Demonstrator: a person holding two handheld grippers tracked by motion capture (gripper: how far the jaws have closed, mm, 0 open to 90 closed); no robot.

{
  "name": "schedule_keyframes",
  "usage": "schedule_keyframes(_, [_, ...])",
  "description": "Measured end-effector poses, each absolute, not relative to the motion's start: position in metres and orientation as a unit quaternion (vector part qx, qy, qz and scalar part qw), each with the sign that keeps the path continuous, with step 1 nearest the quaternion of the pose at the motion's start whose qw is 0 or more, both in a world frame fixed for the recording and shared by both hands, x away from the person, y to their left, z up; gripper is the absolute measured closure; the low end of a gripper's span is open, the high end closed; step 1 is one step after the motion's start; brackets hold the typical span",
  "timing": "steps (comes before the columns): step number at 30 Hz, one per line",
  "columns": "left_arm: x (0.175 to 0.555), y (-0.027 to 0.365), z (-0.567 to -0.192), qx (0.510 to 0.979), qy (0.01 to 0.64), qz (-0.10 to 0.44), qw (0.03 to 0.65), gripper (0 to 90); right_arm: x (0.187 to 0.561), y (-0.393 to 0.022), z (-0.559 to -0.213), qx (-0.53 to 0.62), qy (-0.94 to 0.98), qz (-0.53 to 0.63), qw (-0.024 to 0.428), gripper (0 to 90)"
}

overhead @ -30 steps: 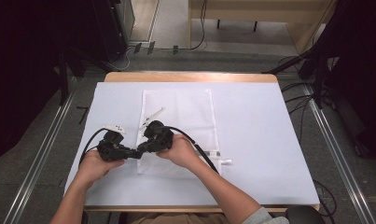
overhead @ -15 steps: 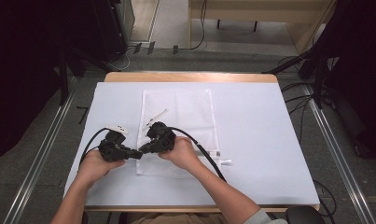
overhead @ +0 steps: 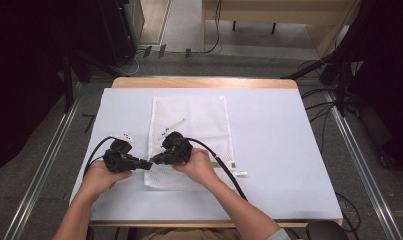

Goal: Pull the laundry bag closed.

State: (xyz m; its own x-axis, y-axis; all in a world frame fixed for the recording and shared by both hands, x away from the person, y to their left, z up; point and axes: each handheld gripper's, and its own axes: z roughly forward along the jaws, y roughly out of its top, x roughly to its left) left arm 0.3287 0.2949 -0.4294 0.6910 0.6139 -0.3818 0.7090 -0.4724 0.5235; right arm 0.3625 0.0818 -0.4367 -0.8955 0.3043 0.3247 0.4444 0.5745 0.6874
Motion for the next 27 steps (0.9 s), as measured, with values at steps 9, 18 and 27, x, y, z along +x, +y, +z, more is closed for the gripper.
schedule_keyframes(9, [0.3244,0.2928,-0.4275,0.861,0.382,-0.057,0.331,89.5,0.3603,0.0747,-0.4389,-0.204,-0.892,-0.399,0.061,88.6])
schedule_keyframes(18, [0.3231,0.2968,-0.4309,0.854,0.392,-0.064,0.336,89.9,0.3556,0.0779,-0.4393,-0.203,-0.896,-0.391,0.048,88.7])
schedule_keyframes(27, [0.3266,0.2902,-0.4349,0.860,0.384,-0.070,0.329,87.5,0.3559,0.0753,-0.4375,-0.211,-0.895,-0.388,0.062,88.6])
